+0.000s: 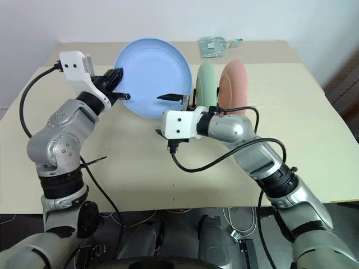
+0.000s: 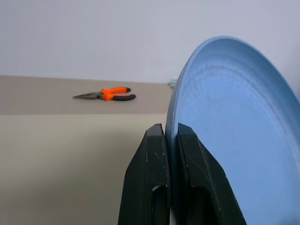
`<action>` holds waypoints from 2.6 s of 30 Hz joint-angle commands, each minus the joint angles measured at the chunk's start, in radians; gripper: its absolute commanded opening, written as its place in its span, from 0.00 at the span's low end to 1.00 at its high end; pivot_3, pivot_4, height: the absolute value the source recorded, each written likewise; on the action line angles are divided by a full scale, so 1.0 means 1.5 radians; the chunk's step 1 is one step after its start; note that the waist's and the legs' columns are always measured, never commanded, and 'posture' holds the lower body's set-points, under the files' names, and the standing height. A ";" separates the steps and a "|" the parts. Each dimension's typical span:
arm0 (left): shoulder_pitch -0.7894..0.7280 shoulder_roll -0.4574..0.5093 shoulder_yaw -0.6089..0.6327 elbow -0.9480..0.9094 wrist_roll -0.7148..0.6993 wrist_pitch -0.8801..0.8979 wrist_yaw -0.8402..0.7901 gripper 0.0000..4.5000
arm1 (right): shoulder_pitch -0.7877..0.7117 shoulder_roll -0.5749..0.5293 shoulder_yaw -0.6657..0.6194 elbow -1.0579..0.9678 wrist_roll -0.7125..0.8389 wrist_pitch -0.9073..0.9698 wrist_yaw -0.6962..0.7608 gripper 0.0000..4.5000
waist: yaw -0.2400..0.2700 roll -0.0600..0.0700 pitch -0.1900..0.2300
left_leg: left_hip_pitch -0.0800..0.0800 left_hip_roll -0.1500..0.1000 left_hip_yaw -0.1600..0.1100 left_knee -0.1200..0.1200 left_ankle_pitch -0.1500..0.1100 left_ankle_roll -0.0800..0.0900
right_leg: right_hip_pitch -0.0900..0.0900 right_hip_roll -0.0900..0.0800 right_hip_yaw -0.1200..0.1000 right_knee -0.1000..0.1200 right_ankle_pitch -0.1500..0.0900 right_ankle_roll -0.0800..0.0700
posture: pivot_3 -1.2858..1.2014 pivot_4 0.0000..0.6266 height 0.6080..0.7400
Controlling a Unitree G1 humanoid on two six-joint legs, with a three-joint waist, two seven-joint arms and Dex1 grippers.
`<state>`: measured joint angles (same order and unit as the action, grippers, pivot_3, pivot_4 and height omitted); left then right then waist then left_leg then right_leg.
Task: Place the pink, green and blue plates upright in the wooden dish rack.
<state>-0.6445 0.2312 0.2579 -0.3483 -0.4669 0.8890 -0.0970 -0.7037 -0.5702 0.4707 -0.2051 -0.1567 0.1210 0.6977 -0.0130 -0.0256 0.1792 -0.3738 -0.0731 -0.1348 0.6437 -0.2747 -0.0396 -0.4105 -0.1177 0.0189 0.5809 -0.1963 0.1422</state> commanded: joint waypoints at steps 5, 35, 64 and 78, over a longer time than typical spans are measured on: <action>-0.017 0.013 0.026 -0.063 -0.060 0.021 -0.001 0.00 | -0.038 0.042 -0.001 0.075 -0.091 -0.079 -0.024 0.13 | 0.000 0.000 0.000 | 0.000 0.000 0.000 0.000 0.000 0.000 | 0.000 0.000 0.000 0.000 0.000 0.000 | 0.52 0.24 1.00; 0.308 0.138 -0.113 0.024 0.061 -0.306 -0.217 0.66 | -0.023 0.325 -0.436 -0.138 0.860 0.434 -0.346 0.00 | -0.001 0.001 0.000 | 0.001 0.001 -0.002 -0.009 0.002 -0.003 | -0.005 0.001 0.001 0.001 0.001 -0.004 | 0.52 0.24 1.00; 0.352 0.148 -0.167 -0.038 0.046 -0.256 -0.304 0.67 | -0.042 0.194 -0.360 -0.087 0.791 0.428 -0.394 0.52 | -0.001 0.002 -0.001 | 0.000 0.001 0.000 -0.008 0.002 -0.003 | -0.008 0.003 0.002 0.002 0.002 -0.005 | 0.52 0.24 1.00; 0.340 0.157 -0.198 -0.004 0.064 -0.264 -0.329 0.67 | 0.104 -0.092 -0.564 -0.149 0.720 0.387 -0.188 0.52 | 0.003 0.002 -0.001 | 0.000 0.002 0.000 -0.008 0.002 -0.003 | -0.004 0.002 0.002 -0.002 0.001 -0.007 | 0.52 0.24 1.00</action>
<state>-0.1305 0.4536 -0.0342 -0.3511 -0.3886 0.5156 -0.5809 -0.5683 -0.6886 -0.3095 -0.4095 0.9117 0.7021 0.3998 -0.0081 -0.0231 0.1779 -0.3734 -0.0707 -0.1351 0.6314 -0.2711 -0.0437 -0.4167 -0.1141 0.0218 0.5781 -0.1954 0.1324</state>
